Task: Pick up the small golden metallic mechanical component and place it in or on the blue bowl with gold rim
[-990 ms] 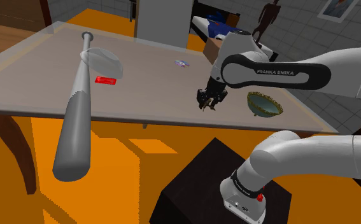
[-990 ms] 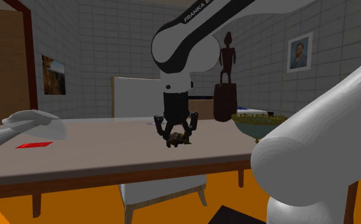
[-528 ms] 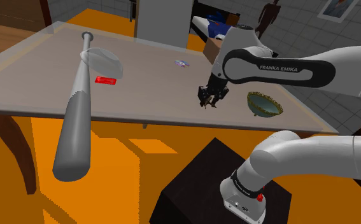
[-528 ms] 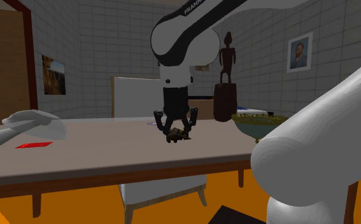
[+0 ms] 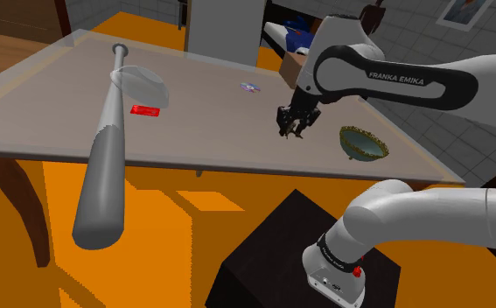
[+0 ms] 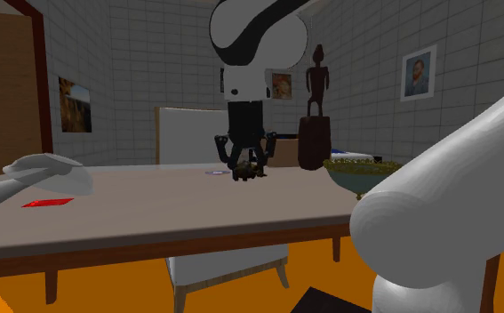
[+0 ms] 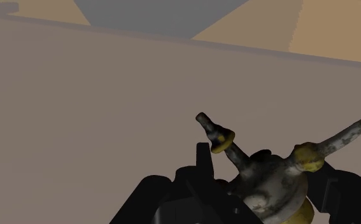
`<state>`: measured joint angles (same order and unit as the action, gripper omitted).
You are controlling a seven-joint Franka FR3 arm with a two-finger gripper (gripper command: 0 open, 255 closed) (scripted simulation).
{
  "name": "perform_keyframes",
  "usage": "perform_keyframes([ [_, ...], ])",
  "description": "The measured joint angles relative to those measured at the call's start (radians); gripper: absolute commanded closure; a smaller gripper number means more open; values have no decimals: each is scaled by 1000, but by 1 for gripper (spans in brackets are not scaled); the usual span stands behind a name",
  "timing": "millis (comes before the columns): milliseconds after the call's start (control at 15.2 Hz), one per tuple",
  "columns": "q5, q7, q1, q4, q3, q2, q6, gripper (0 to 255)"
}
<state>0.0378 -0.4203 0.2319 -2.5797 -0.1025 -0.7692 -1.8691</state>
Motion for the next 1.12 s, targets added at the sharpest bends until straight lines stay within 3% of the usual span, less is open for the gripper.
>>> perform_keyframes([
  [1122, 4, 18, 6, 237, 8, 17, 219, 255],
])
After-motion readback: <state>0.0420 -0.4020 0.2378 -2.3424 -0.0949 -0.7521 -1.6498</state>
